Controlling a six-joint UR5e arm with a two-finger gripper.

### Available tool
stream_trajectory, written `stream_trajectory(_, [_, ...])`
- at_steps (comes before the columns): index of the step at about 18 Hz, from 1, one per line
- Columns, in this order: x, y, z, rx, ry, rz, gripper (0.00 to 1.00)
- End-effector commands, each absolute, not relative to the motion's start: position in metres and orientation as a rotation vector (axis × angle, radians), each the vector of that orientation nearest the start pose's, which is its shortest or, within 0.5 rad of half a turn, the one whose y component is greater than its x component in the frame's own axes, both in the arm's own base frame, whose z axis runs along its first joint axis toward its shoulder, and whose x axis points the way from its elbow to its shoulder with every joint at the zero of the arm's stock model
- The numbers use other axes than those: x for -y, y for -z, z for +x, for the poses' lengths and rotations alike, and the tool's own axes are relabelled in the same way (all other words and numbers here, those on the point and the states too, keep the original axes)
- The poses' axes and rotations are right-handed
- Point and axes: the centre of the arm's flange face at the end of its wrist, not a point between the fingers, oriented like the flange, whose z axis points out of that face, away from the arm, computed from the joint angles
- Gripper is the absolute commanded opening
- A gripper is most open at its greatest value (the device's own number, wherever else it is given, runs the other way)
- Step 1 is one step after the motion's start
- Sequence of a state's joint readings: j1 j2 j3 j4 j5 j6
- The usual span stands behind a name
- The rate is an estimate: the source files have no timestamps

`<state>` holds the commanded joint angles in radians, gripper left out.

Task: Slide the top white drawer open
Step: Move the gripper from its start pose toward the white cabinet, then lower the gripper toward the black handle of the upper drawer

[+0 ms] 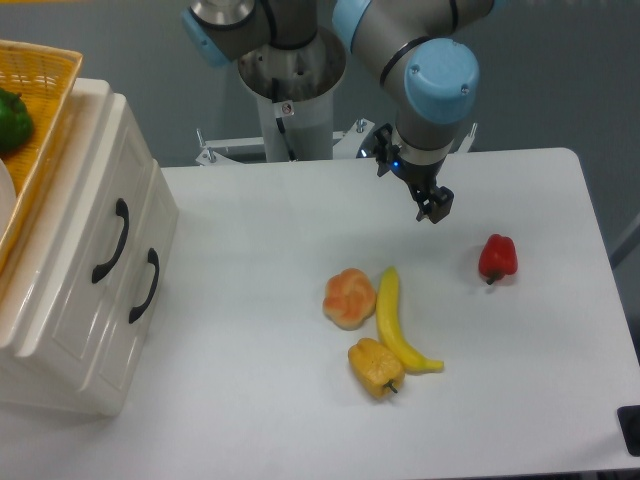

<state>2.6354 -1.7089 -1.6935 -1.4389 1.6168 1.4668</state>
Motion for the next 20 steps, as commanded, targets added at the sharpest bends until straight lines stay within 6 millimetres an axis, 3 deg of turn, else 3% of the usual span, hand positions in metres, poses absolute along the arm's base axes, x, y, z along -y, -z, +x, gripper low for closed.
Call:
stream_trajectory(7, [-0.388, -0.378, -0.386, -0.331, 0.134, -3.201, 1.0])
stream_trajectory(14, [-0.419, -0.377, -0.358, 0.084, 0.218, -3.126, 1.0])
stream_trajectory(20, [-0.452, -0.396, -0.331, 0.296, 0.259, -3.038, 1.0])
